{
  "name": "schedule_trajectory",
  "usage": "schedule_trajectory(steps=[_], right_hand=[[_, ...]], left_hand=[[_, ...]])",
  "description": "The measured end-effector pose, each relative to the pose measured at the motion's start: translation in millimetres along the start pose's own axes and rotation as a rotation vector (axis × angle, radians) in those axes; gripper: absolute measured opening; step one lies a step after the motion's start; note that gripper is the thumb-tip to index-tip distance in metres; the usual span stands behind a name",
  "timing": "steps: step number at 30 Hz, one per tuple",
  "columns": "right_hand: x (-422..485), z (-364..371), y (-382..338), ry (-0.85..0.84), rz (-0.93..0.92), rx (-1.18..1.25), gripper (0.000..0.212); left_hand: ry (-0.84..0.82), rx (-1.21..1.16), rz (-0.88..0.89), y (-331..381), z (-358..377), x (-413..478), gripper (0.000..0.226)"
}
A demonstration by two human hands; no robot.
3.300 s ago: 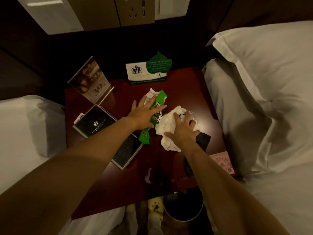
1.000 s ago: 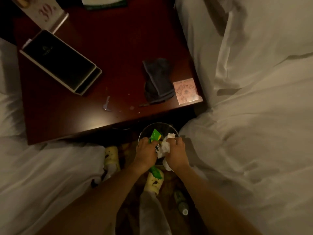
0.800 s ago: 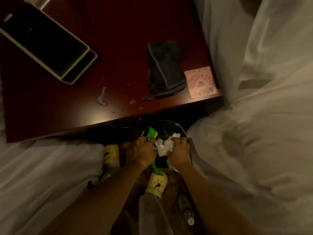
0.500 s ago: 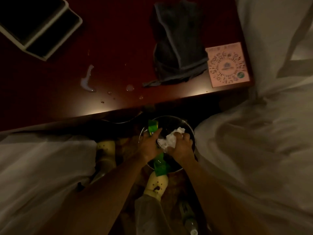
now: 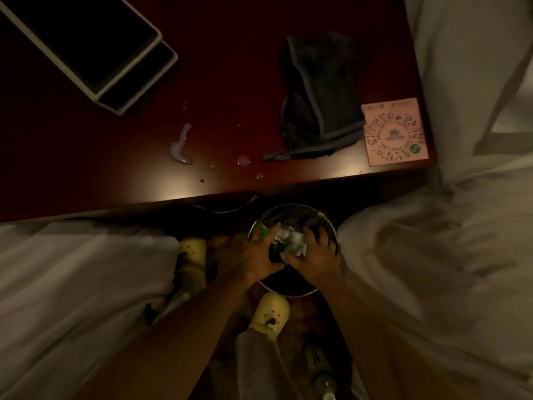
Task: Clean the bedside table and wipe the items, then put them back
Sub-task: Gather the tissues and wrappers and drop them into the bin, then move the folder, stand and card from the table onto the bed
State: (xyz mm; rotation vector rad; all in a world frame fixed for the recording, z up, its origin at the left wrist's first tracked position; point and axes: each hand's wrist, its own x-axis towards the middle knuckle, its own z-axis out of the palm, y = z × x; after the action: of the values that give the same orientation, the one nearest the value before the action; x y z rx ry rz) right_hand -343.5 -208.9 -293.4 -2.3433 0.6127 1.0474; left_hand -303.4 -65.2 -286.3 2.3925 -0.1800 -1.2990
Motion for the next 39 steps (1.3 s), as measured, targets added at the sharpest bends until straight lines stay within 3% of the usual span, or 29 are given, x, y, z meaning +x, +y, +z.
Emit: schedule_trajectory(steps=[3, 9, 13, 16, 19, 22, 28, 32, 39], right_hand=[[-14, -14, -10, -0.016, -0.057, -0.062, 0.091], [-48, -72, -49, -0.086, -0.146, -0.127, 0.081], [-80, -125, -90, -0.197, -0.211, -0.165, 0.052], [-109, -171, -123, -0.197, -0.286, -0.199, 0.033], [-137, -217, -157, -0.125, -0.368, -0.198, 0.038], [-158, -255, -191, 0.07, -0.441, -0.137, 0.045], [-164, -293, -255, 0.272, -0.483, -0.154, 0.067], [-150, -298, -291, 0.321, -0.485, -0.176, 0.072], [-103, -275, -348, 0.213, -0.441, -0.264, 0.087]], left_hand=[[-0.001, 0.073, -0.069, 7, -21, -11, 0.091], [-0.05, 0.147, -0.09, 40, -81, -48, 0.057], [-0.099, 0.113, -0.057, 68, -128, -87, 0.045], [-0.099, 0.058, -0.011, 83, -176, -121, 0.058], [0.023, 0.007, 0.031, 90, -230, -151, 0.054], [0.266, -0.119, 0.024, 92, -280, -172, 0.054], [0.699, -0.152, -0.028, 82, -341, -187, 0.08], [0.782, -0.247, -0.138, 64, -366, -173, 0.091], [0.748, -0.438, -0.226, 15, -390, -129, 0.099]])
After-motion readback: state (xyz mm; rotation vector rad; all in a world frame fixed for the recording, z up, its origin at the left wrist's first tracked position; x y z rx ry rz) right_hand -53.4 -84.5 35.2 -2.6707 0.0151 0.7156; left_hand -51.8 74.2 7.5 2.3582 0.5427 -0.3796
